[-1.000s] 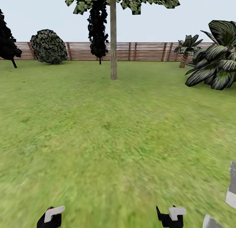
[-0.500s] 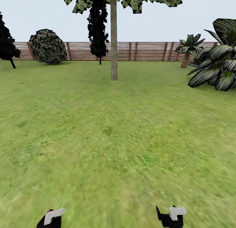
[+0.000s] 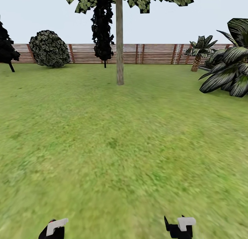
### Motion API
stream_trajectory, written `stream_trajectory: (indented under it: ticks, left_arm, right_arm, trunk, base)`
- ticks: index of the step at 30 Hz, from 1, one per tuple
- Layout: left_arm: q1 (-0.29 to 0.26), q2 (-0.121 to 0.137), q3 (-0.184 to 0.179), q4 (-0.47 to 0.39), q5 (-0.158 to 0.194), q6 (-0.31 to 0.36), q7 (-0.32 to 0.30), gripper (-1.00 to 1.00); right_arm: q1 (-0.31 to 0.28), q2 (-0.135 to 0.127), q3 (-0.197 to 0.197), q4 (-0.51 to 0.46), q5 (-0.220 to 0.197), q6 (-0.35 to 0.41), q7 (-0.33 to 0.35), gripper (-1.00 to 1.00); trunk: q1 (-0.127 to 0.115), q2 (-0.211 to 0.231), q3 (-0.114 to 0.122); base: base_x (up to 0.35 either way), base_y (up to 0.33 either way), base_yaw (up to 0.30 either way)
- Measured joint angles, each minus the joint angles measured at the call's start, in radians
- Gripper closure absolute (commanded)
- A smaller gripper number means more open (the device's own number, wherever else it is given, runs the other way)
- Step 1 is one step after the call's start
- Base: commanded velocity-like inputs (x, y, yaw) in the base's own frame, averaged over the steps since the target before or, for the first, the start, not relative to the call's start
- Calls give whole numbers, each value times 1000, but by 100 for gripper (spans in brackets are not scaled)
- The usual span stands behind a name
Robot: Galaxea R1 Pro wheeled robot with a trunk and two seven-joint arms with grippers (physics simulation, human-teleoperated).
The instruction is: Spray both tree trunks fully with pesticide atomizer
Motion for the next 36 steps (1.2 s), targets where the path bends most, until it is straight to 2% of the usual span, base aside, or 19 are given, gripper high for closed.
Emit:
stream_trajectory:
  ticks: [36]
  left_arm:
    - [0,0,0,0,0,0,0,100]
  right_arm:
    - [0,0,0,0,0,0,0,-100]
  trunk:
    - [0,0,0]
  base:
    - [337,0,0]
